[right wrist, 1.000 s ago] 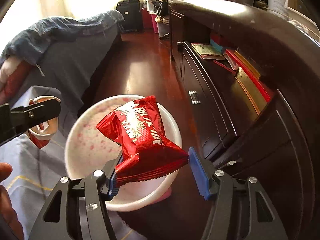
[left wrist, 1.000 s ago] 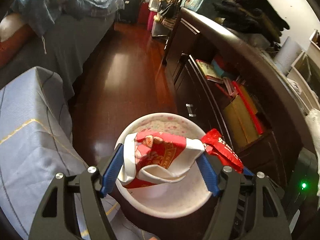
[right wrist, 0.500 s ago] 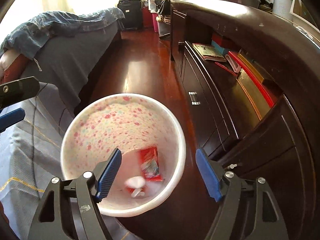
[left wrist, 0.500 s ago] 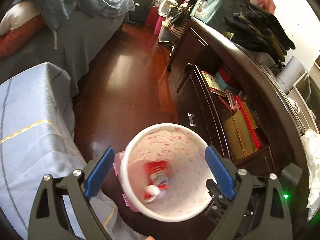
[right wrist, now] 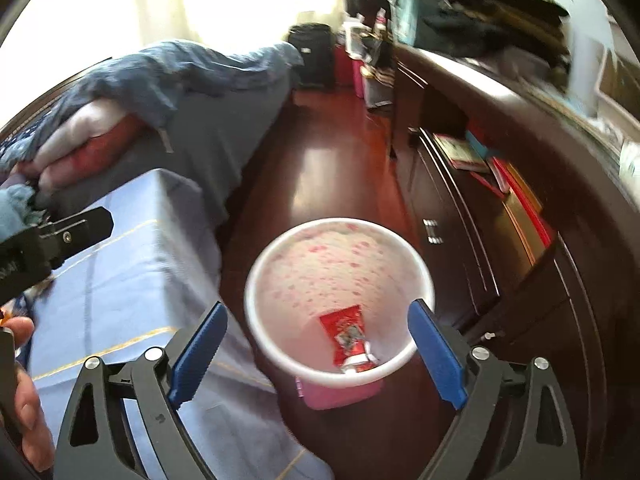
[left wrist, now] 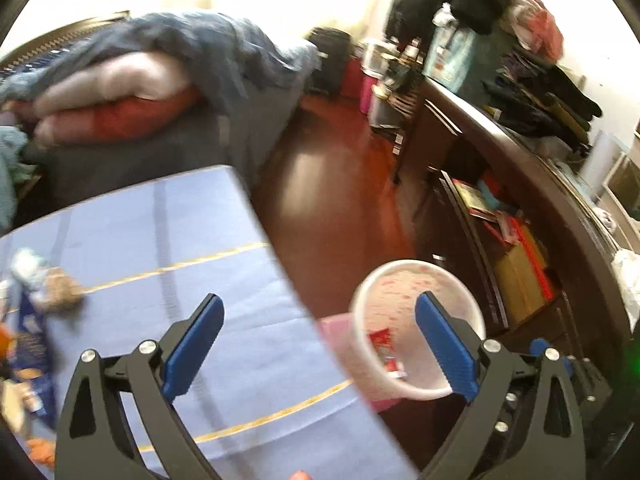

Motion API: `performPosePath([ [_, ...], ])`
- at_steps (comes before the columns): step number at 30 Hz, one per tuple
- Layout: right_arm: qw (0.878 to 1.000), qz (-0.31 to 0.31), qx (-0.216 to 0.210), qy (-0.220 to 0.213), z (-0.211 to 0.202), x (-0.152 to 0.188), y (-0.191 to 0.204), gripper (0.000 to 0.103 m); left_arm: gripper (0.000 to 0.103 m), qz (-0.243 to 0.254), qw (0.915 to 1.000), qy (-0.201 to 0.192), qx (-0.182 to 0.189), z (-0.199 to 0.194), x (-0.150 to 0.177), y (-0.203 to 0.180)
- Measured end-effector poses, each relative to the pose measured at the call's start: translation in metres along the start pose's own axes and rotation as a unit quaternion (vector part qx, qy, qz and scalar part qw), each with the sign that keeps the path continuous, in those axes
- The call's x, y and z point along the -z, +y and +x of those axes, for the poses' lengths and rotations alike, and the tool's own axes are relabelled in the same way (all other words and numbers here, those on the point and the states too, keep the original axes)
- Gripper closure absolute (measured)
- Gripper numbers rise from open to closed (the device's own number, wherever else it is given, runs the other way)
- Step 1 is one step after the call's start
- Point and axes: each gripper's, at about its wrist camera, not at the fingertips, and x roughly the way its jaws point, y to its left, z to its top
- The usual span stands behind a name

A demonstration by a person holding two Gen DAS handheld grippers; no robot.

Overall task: Collect trash
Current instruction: 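Move both tools back over the table toward the remaining trash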

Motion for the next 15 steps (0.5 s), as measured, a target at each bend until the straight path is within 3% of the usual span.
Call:
performPosePath([
  [8, 0.997, -0.046, -0.058, 0.005, -0.034, 0.014, 0.062, 0.009, 0.004, -0.052, 0.9944, -0.041, -0.082, -0.072, 0.015, 0.08],
  [15, 0.988, -0.106, -0.112, 0.011, -0.053, 0.031, 0.13, 0.008, 0.004, -0.111, 0.9782, -0.037, -0.172, -0.11, 0.039, 0.169],
])
